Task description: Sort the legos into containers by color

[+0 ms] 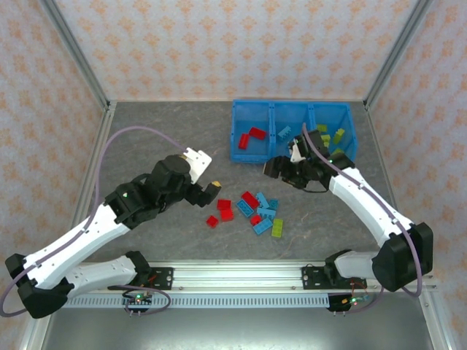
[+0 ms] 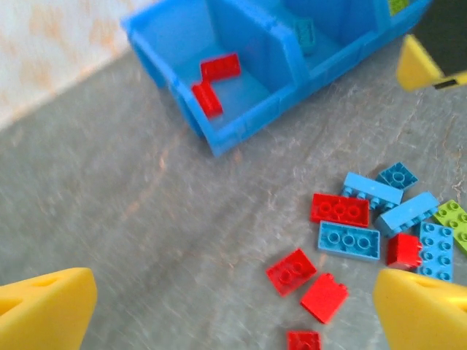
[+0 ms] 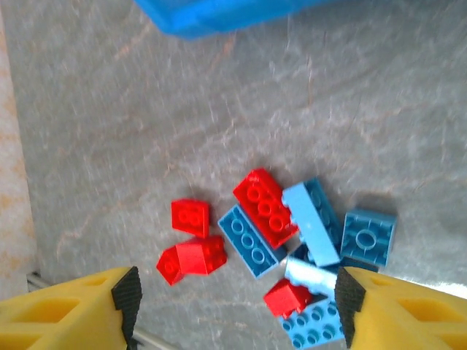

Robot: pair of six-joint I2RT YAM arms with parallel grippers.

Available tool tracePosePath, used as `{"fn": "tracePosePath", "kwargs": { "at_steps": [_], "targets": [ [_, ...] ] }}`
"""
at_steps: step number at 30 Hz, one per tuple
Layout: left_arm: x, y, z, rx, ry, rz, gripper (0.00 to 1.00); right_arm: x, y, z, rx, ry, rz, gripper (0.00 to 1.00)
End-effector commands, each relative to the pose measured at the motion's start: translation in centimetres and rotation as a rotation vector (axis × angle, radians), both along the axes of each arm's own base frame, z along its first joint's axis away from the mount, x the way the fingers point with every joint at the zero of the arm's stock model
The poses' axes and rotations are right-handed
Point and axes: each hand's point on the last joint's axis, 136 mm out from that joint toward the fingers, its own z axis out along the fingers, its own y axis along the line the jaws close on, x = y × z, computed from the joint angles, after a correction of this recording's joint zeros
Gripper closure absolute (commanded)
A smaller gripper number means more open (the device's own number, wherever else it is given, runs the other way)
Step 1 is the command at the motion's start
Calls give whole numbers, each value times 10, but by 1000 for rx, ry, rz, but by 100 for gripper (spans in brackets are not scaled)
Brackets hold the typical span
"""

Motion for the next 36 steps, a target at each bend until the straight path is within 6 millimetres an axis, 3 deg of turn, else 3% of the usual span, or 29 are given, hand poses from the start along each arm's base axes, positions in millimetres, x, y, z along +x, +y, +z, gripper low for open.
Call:
{"fn": "tracePosePath", "kwargs": {
  "at_steps": [1, 4, 7, 13, 18, 27, 33, 36],
  "targets": [
    [-13, 9, -72, -47, 286, 241, 7, -11, 9, 9, 20, -1, 50, 25],
    [-20, 3, -113, -22, 394, 254, 9, -10, 3, 4, -21, 13, 42, 24],
    [-22, 5, -142, 27, 440, 268, 10, -8, 1, -1, -43, 22, 32, 24],
    [-26, -6, -180, 81, 531, 233, 13, -6, 2, -12, -46, 55, 16, 24],
    [-31, -16, -205, 113, 600, 195, 23, -8, -1, -18, -64, 70, 3, 23],
    [-43, -22, -236, 190, 666, 176, 43, -9, -3, -21, -79, 80, 1, 23],
    [-42, -24, -241, 208, 665, 175, 65, -14, 5, -17, -34, 86, 51, 23],
    [-40, -25, -235, 201, 651, 172, 68, -19, 13, -14, 14, 96, 93, 22]
  ]
}}
